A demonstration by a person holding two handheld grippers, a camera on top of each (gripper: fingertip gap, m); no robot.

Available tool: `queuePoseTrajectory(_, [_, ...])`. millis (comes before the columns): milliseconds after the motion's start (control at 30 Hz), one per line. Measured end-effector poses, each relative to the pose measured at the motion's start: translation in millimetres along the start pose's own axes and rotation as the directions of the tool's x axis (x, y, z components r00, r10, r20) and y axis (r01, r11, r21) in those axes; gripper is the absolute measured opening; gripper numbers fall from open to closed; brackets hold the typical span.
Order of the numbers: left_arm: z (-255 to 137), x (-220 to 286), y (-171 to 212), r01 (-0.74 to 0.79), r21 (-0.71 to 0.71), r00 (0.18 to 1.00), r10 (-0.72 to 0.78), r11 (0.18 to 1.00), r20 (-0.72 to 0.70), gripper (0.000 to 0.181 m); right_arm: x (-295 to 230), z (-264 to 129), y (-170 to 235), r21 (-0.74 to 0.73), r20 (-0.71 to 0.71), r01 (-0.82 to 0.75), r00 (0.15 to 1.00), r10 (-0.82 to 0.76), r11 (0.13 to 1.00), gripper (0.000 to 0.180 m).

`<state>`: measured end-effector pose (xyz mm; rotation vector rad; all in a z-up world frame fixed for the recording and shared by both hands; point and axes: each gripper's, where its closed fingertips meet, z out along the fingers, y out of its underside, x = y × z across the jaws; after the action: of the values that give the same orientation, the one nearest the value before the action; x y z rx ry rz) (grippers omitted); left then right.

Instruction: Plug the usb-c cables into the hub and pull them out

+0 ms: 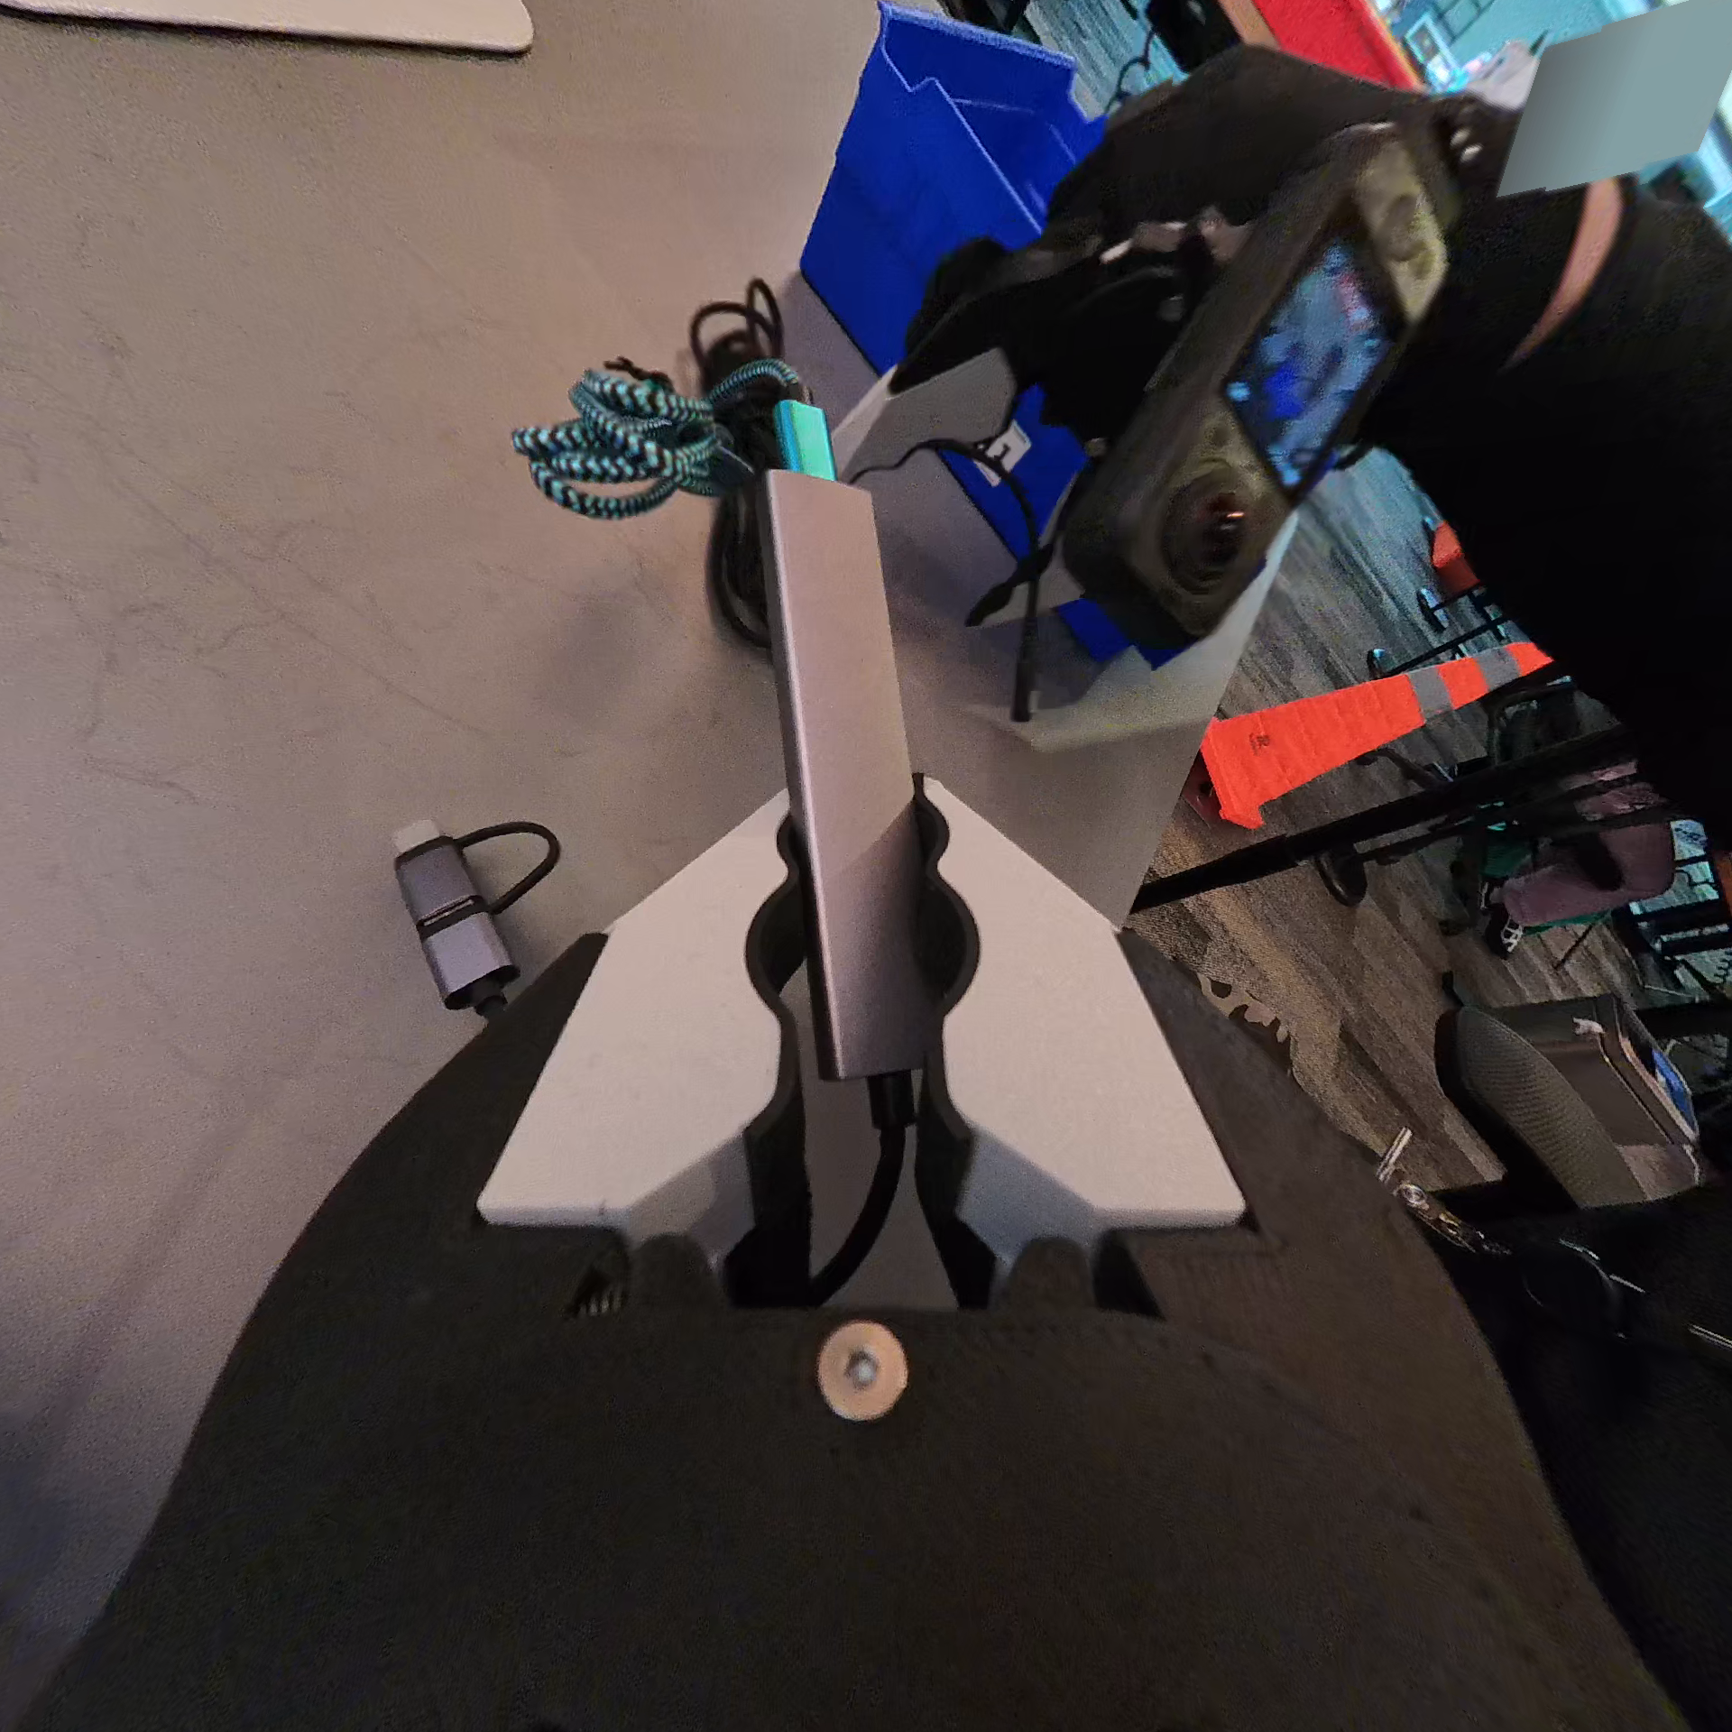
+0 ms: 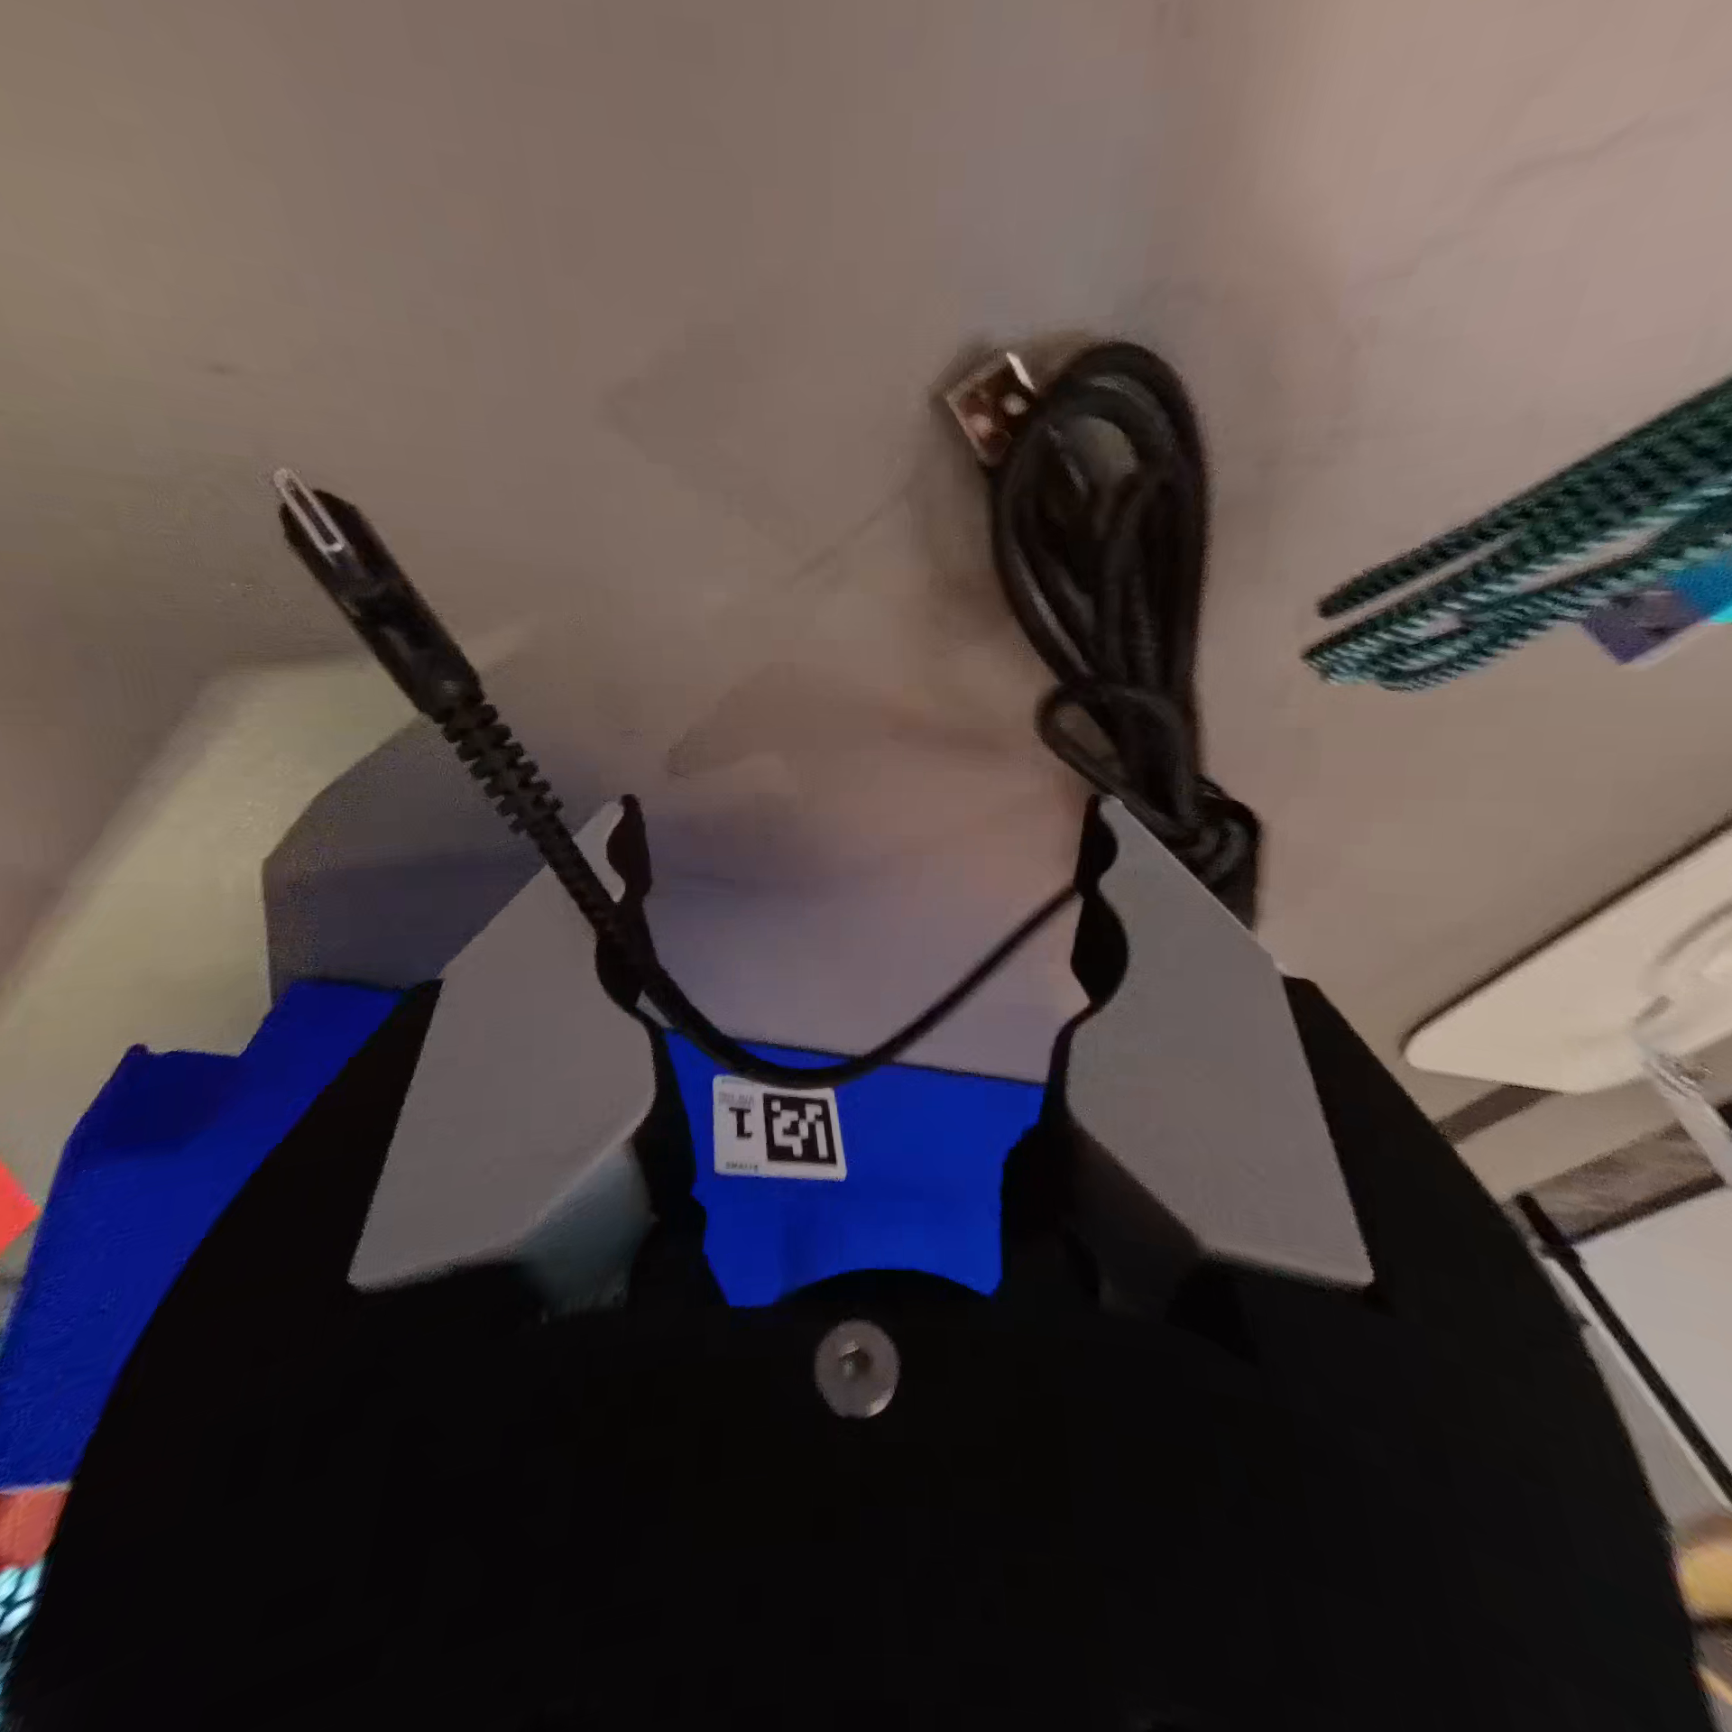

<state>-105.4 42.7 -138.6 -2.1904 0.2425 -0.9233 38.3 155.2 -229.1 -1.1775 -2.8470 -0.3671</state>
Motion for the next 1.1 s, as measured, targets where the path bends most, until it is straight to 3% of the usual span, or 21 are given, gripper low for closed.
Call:
queuePoseTrajectory(67, [-2.9,-2.2,-1.7,0.004,0.008,1.000,-0.004,1.000,0.005,0.017,7.7,11.6,-3.9,0.016,0.019,0.013,1.000,-0.013,1.000,0.086])
queuePoseTrajectory(167, [-9.0,-7.9,-5.6,0.014,0.027,1.000,-0.014,1.000,0.018,0.017,24.7,10.3,-12.6,0.059,-0.015,0.029,0.999,-0.028,0.998,0.093])
queuePoseTrajectory(267, [-13.0,-11.0,-8.4,0.026,0.040,1.000,-0.027,0.999,0.014,0.017,1.6,-4.0,-22.7,0.127,0.170,-0.003,0.985,-0.019,0.992,0.068])
queuePoseTrajectory(333, [-15.0,-11.9,-10.6,0.027,0.046,1.000,-0.027,0.999,0.013,0.017,-2.6,-17.5,-24.5,0.161,0.252,-0.088,0.967,0.045,0.983,0.088])
queuePoseTrajectory(400, [-16.7,-11.7,-12.5,0.030,0.053,1.000,-0.030,0.998,0.007,0.017,-3.3,-35.9,-27.3,0.232,0.280,-0.122,0.959,0.054,0.965,0.094])
queuePoseTrajectory(433, [-17.3,-10.9,-13.3,0.036,0.057,0.999,-0.036,0.998,0.000,0.017,-1.8,-45.4,-27.7,0.259,0.285,-0.152,0.956,0.075,0.954,0.108])
queuePoseTrajectory(467, [-17.9,-9.6,-14.6,0.041,0.063,0.999,-0.041,0.997,-0.008,0.017,3.8,-53.0,-24.6,0.268,0.257,-0.164,0.962,0.094,0.949,0.116])
queuePoseTrajectory(567, [-18.7,-9.6,-18.1,0.036,0.076,0.999,-0.037,0.996,0.006,0.017,46.4,-63.0,-8.8,0.286,0.066,-0.175,0.984,0.163,0.942,0.116])
queuePoseTrajectory(667, [-23.8,-12.2,-27.9,0.029,0.128,0.998,-0.036,0.991,0.053,0.017,74.3,-44.3,-5.4,0.304,0.060,-0.249,0.968,0.242,0.919,0.104])
queuePoseTrajectory(767, [-34.2,-13.6,-38.4,0.014,0.191,0.996,-0.031,0.982,0.088,0.017,94.9,-2.3,8.7,0.182,0.013,-0.260,0.965,0.262,0.948,0.079])
queuePoseTrajectory(867, [-41.1,-16.7,-40.4,0.008,0.197,0.994,-0.030,0.980,0.107,0.017,96.5,23.9,-4.1,0.191,0.078,-0.289,0.957,0.279,0.938,0.062])
queuePoseTrajectory(933, [-42.5,-17.2,-40.3,0.015,0.201,0.994,-0.036,0.979,0.101,0.017,101.8,21.1,-14.9,0.239,0.094,-0.312,0.950,0.298,0.919,0.029])
queuePoseTrajectory(1100, [-42.2,-17.6,-40.6,-0.001,0.195,0.994,-0.020,0.981,0.109,0.017,98.8,6.3,-10.6,0.203,0.063,-0.327,0.945,0.321,0.923,0.014])
